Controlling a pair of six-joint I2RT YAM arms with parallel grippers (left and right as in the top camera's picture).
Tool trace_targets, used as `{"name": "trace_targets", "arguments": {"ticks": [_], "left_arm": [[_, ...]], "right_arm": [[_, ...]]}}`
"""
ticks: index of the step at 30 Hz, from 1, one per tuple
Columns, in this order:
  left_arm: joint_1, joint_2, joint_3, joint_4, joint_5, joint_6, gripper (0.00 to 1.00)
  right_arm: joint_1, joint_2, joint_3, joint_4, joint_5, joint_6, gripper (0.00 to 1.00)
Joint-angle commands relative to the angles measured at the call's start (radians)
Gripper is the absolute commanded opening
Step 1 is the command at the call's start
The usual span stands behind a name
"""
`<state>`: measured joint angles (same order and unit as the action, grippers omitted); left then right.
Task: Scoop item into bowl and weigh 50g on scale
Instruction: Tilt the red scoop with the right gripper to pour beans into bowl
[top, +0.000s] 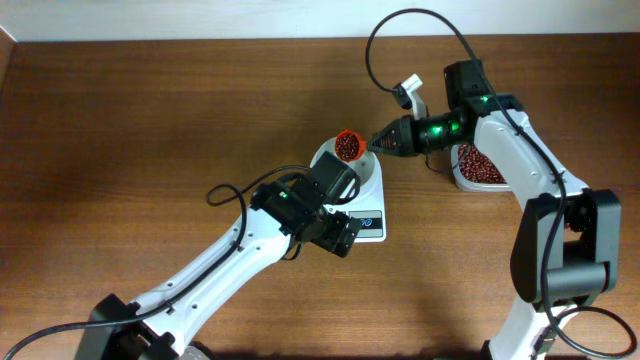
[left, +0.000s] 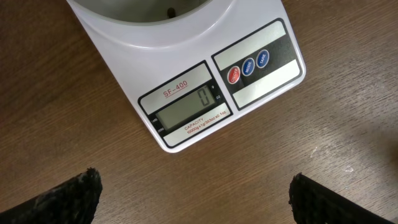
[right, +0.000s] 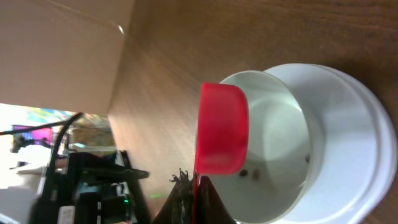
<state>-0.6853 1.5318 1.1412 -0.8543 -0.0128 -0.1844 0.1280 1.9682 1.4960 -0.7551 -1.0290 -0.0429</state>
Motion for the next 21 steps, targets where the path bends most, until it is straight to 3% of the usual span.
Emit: {"name": "trace_targets", "arguments": {"ticks": [1,10,21], "left_arm": [[-0.001,0.007,0.019,0.001,-0.010,-0.012,0.99],[-0.001,0.007,0.019,0.001,-0.010,-0.012,0.99],[-0.001,0.007,0.019,0.001,-0.010,-0.012,0.99]], "right_arm": [[0.011,-0.040,0.021,-0.008,0.064,-0.066,0.04],[0.019,-0.122,0.035,-0.046,0.158,-0.217,0.04],[0.108,-0.161,0.035,-0.040,0.286,-0.525,0.04]]}}
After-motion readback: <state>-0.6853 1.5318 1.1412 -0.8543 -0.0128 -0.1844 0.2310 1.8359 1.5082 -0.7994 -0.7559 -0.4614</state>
